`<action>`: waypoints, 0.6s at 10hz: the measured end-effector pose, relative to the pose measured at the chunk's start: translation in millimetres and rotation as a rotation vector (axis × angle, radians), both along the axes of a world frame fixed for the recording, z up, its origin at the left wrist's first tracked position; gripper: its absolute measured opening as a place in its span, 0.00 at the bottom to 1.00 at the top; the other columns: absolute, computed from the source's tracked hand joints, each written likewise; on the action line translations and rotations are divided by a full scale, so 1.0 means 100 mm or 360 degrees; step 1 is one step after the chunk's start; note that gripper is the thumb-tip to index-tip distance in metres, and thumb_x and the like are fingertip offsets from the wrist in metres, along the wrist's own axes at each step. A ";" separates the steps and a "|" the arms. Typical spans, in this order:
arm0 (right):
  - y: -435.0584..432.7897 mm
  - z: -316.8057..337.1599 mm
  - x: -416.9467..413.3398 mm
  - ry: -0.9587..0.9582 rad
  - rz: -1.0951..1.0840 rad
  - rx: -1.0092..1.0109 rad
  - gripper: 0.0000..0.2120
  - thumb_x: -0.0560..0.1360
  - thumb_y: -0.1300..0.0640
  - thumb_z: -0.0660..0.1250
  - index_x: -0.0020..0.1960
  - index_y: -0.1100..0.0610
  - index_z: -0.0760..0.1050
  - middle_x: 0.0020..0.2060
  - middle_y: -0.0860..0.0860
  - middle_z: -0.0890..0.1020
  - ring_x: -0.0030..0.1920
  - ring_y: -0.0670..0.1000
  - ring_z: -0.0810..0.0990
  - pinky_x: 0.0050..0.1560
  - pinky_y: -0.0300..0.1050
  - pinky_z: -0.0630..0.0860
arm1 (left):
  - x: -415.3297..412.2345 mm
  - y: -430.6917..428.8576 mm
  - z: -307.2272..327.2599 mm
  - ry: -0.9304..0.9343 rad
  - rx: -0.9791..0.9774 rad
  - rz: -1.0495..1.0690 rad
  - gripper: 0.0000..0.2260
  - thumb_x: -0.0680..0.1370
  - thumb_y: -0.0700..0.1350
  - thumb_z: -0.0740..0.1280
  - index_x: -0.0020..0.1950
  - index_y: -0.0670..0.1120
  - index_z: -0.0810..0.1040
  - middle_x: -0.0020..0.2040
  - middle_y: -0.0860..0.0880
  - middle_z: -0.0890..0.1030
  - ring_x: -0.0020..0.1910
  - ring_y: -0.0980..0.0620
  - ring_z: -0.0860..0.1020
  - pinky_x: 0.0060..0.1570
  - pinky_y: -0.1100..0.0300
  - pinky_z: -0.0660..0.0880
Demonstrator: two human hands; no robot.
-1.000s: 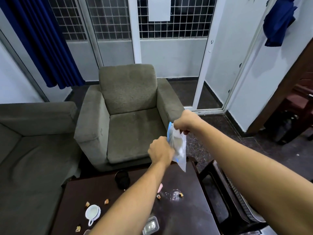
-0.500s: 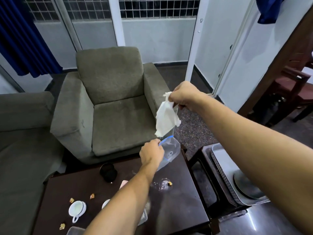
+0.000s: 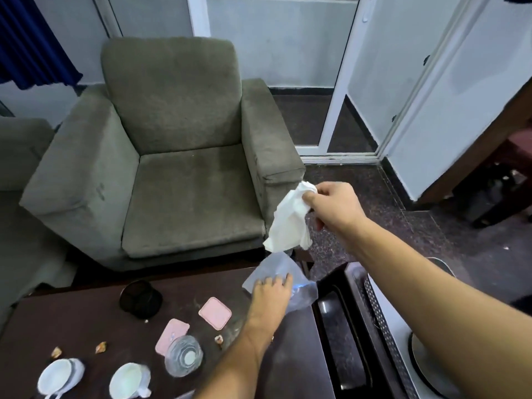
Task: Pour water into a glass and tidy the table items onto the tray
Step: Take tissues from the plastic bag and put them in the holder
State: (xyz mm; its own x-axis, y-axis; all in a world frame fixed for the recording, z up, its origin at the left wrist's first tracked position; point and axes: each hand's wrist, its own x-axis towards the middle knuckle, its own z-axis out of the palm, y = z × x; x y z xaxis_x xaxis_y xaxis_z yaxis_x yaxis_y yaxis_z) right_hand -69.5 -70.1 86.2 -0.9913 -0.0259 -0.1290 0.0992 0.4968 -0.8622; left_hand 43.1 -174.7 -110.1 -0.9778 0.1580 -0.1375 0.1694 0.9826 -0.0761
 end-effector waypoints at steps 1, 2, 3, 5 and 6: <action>0.12 -0.31 0.01 -0.0070 0.0034 -0.0123 0.11 0.73 0.61 0.66 0.32 0.56 0.77 0.21 0.49 0.76 0.19 0.49 0.71 0.20 0.34 0.64 | 0.11 0.11 -0.45 -0.0158 0.0025 0.0026 0.29 0.77 0.39 0.66 0.77 0.46 0.64 0.58 0.45 0.81 0.55 0.43 0.81 0.53 0.50 0.76; 0.17 -0.57 0.04 -0.0187 0.0044 -0.0226 0.08 0.74 0.60 0.66 0.37 0.56 0.80 0.25 0.53 0.78 0.20 0.49 0.73 0.19 0.36 0.66 | 0.25 0.25 -0.93 -0.0293 0.0142 0.0074 0.29 0.78 0.36 0.61 0.78 0.42 0.58 0.58 0.39 0.80 0.57 0.37 0.79 0.54 0.46 0.74; 0.17 -0.71 0.08 -0.0283 0.0060 -0.0293 0.07 0.76 0.60 0.67 0.40 0.56 0.80 0.27 0.51 0.80 0.21 0.49 0.73 0.21 0.37 0.68 | 0.40 0.35 -1.02 -0.0338 0.0133 0.0117 0.32 0.80 0.51 0.64 0.79 0.43 0.55 0.55 0.38 0.80 0.52 0.38 0.80 0.49 0.48 0.74; -0.01 -0.50 0.19 -0.0446 0.0141 -0.0563 0.08 0.78 0.62 0.66 0.40 0.58 0.79 0.24 0.51 0.78 0.19 0.47 0.71 0.20 0.35 0.65 | 0.35 0.37 -0.09 -0.0261 0.2282 0.1610 0.48 0.63 0.82 0.54 0.70 0.50 0.75 0.59 0.48 0.83 0.60 0.43 0.80 0.54 0.51 0.78; -0.17 -0.32 0.29 -0.0625 0.0161 -0.0796 0.12 0.77 0.62 0.67 0.35 0.55 0.79 0.25 0.52 0.77 0.19 0.48 0.70 0.20 0.35 0.63 | 0.24 0.22 0.66 -0.0387 0.3993 0.1811 0.49 0.64 0.79 0.59 0.72 0.42 0.73 0.63 0.38 0.81 0.64 0.38 0.78 0.60 0.43 0.76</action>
State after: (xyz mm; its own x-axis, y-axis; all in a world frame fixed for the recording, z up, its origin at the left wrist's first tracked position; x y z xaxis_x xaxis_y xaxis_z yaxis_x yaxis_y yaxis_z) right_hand -40.3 -87.5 54.4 -0.8622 -0.2677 -0.4301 0.4286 0.0673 -0.9010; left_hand 66.6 -152.4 -43.9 -0.7865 -0.0862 -0.6115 -0.2406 -0.8692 0.4319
